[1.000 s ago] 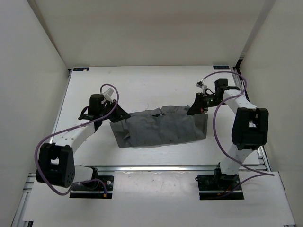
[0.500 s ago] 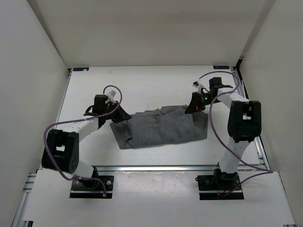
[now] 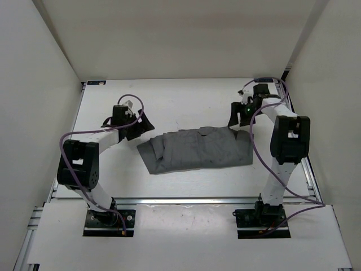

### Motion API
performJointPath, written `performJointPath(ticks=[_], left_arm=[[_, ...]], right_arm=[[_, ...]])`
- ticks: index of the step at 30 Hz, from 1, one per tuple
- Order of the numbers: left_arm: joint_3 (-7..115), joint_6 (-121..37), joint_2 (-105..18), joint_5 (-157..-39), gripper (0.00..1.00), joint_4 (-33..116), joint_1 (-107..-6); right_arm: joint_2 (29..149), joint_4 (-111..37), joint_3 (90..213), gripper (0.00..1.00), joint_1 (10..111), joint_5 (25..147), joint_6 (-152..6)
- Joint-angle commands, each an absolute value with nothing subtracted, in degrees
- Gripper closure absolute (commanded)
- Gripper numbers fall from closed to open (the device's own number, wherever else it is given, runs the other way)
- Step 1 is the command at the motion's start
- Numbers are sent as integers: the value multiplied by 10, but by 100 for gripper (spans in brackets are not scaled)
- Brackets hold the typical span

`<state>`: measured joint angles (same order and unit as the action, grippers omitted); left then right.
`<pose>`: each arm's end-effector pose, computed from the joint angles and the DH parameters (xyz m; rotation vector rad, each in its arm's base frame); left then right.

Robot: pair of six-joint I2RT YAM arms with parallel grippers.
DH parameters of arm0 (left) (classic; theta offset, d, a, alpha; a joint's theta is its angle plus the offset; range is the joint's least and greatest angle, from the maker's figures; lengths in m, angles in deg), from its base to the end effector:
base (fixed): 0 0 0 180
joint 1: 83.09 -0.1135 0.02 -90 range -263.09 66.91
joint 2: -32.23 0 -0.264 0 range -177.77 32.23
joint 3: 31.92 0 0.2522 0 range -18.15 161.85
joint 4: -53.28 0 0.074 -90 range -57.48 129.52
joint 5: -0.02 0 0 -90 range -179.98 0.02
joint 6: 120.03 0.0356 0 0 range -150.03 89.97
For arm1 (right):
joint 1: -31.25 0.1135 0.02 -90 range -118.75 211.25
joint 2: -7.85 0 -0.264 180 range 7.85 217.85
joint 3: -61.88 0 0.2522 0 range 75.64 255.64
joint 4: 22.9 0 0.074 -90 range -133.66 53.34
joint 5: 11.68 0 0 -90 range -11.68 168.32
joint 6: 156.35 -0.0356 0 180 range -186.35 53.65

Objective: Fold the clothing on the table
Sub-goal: Fold the skirt

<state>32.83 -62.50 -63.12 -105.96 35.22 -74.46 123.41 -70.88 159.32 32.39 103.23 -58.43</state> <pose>0.3279 -0.0597 0.1667 -0.3841 2.4558 -0.6550 0.4163 0.0233 0.1761 -0.3328 2.6320 0.5511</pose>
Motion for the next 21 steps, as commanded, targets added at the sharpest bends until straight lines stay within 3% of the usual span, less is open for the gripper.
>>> performJointPath(ticks=[1,5,8,10,12,17,21], left_arm=[[361,-607,-563,-1016,1,366,-748],[377,-585,-550,-1066,1,337,-718],[404,-537,-551,-1075,2,278,-647],[397,-527,-560,-1089,1,256,-612],[384,-531,-568,-1115,1,250,-602],[375,-520,-585,-1100,1,252,-583],[388,-523,-609,-1091,1,259,-580]], right_arm=[[1217,-705,1668,22,294,971,-594],[1190,-720,1690,21,286,1054,-584],[1189,-769,1693,40,293,1178,-528],[1191,-786,1668,58,304,1224,-510],[1190,-780,1629,64,306,1243,-511],[1185,-796,1597,52,292,1259,-485],[1181,-840,1598,70,277,1348,-432]])
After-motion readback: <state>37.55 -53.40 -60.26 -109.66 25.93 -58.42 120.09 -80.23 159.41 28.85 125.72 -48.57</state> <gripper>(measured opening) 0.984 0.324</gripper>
